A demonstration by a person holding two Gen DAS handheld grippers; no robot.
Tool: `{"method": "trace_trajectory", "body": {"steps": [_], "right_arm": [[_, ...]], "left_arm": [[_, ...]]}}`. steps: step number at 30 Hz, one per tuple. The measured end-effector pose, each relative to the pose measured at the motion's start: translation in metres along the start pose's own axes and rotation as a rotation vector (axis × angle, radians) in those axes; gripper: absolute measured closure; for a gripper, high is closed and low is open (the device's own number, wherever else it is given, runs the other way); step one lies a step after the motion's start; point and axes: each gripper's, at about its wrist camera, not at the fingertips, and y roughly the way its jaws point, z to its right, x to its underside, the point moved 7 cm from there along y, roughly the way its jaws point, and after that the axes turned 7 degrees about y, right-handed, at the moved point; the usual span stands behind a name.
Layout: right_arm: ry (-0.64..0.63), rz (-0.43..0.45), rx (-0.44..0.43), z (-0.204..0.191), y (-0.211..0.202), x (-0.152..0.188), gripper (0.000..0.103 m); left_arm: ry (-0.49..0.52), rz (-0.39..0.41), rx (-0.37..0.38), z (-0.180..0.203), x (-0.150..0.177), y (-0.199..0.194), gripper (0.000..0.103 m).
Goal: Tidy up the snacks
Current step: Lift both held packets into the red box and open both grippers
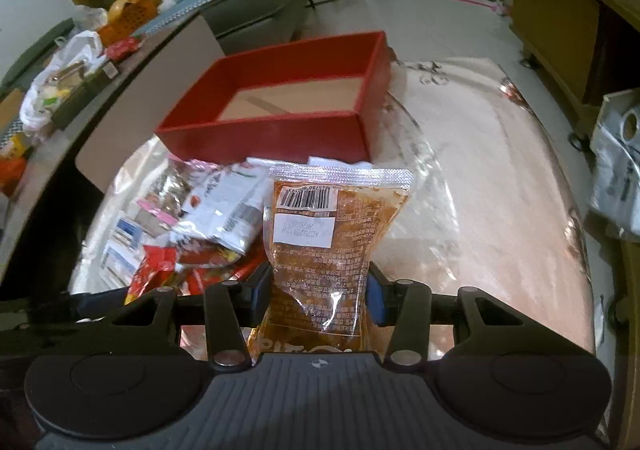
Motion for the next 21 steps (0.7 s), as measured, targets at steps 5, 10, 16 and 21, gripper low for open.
{"method": "trace_trajectory", "body": {"steps": [5, 10, 16, 21], "right_arm": [[0.010, 0.022, -0.042, -0.009, -0.002, -0.015, 0.048], [0.055, 0.026, -0.097, -0.012, -0.003, -0.027, 0.048], [0.045, 0.073, -0.088, -0.018, 0.003, -0.056, 0.048], [0.035, 0.097, -0.084, -0.026, 0.016, -0.083, 0.048]], "left_arm": [[-0.023, 0.027, -0.017, -0.007, -0.019, 0.002, 0.056], [-0.035, 0.065, -0.022, -0.012, -0.041, 0.004, 0.056], [-0.047, 0.118, -0.058, -0.023, -0.078, 0.013, 0.056], [-0.052, 0.137, -0.091, -0.033, -0.106, 0.030, 0.056]]}}
